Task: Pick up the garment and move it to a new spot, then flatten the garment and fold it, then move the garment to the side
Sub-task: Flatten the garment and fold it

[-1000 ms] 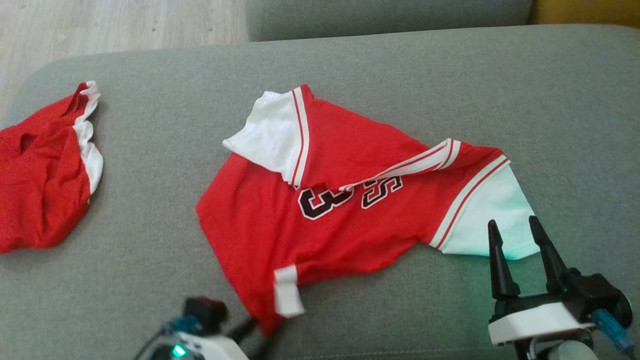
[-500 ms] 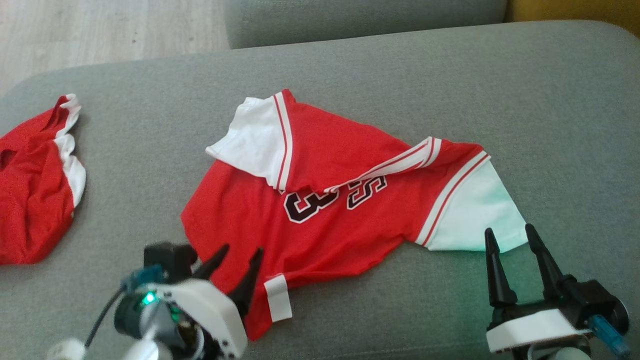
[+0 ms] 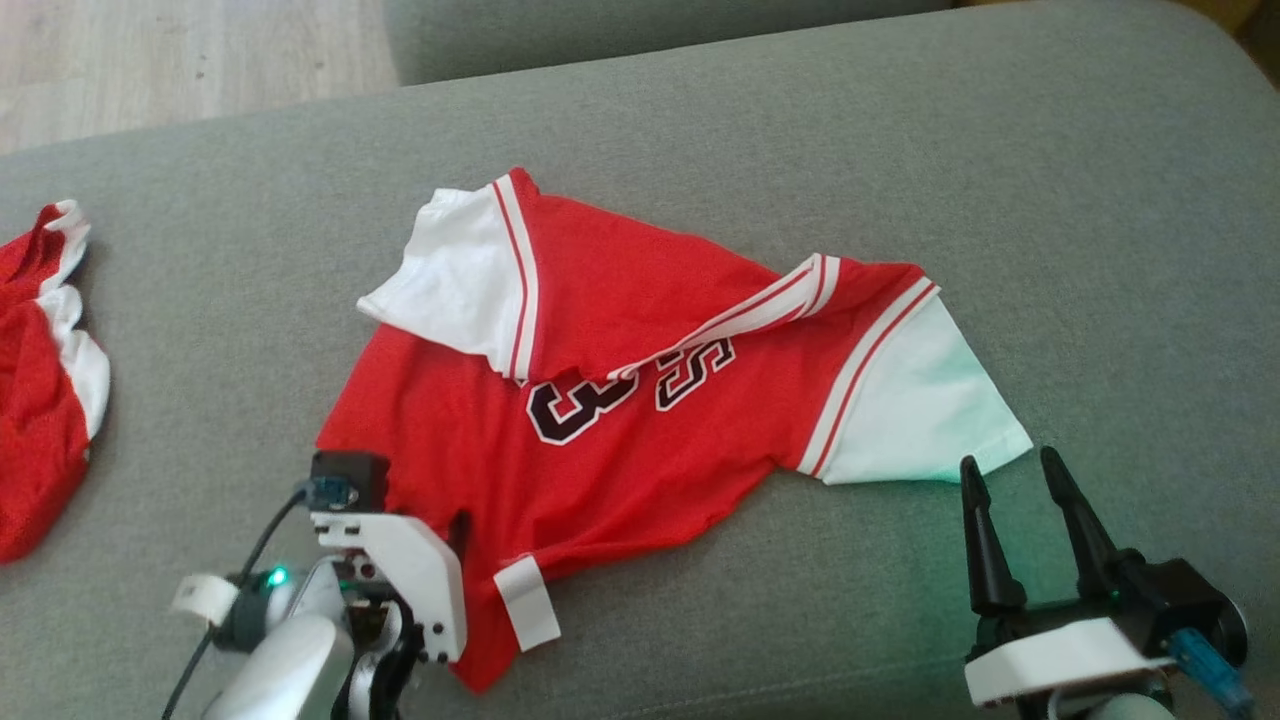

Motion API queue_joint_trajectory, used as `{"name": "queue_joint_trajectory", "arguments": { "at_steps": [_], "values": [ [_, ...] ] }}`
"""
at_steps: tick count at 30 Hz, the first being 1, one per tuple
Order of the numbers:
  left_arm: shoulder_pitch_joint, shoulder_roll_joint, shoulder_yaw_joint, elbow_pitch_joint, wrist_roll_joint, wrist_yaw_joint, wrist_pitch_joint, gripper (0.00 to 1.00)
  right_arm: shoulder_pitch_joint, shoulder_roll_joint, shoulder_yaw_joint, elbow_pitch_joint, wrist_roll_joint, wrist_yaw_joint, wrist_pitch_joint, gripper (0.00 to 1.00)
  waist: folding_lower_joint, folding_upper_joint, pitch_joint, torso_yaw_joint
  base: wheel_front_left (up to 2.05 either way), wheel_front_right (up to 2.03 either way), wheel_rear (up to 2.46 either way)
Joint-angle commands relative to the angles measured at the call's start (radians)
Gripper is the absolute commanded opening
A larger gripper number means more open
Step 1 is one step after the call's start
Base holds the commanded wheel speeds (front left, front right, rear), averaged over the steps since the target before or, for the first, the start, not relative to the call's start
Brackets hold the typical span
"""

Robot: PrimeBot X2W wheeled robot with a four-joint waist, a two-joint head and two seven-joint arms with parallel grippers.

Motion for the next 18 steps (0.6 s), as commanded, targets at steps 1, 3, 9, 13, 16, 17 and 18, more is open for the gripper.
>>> {"name": "queue_joint_trajectory", "arguments": {
  "at_steps": [1,3,9,13,16,17,18],
  "values": [
    [-0.047,0.001,0.025,0.01,-0.012,-0.026,-0.007,0.0,-0.031,-0.006,0.021,-0.025,0.009,0.008,-0.011,1.0,0.0,0.0,0.004,-0.007,0.0,0.0,0.0],
    [-0.051,-0.001,0.02,0.021,-0.015,-0.039,-0.008,0.0,-0.032,-0.006,0.021,-0.024,0.01,0.008,-0.011,1.0,0.0,0.0,0.005,-0.008,0.0,0.0,0.0],
    [-0.091,-0.001,0.024,0.028,0.0,-0.05,-0.07,0.0,-0.034,-0.006,0.016,-0.024,0.017,0.008,-0.011,1.0,0.0,0.0,0.009,-0.006,0.0,0.0,0.0],
    [-0.142,0.011,0.043,0.02,0.023,-0.032,-0.113,0.0,-0.036,-0.006,0.015,-0.024,0.021,0.008,-0.011,1.0,0.0,0.0,0.013,0.002,0.0,0.0,0.0],
    [-0.198,0.021,0.06,0.033,0.032,-0.029,-0.131,0.0,-0.041,-0.006,0.018,-0.023,0.023,0.008,-0.011,1.0,0.0,0.0,0.015,0.005,0.0,0.0,0.0],
    [-0.22,0.025,0.067,0.04,0.033,-0.03,-0.136,0.0,-0.043,-0.006,0.019,-0.022,0.023,0.008,-0.011,1.0,0.0,0.0,0.016,0.005,0.0,0.0,0.0],
    [-0.244,0.028,0.075,0.048,0.032,-0.031,-0.14,0.0,-0.046,-0.006,0.02,-0.022,0.023,0.008,-0.011,1.0,0.0,0.0,0.018,0.005,0.0,0.0,0.0]
  ]
}}
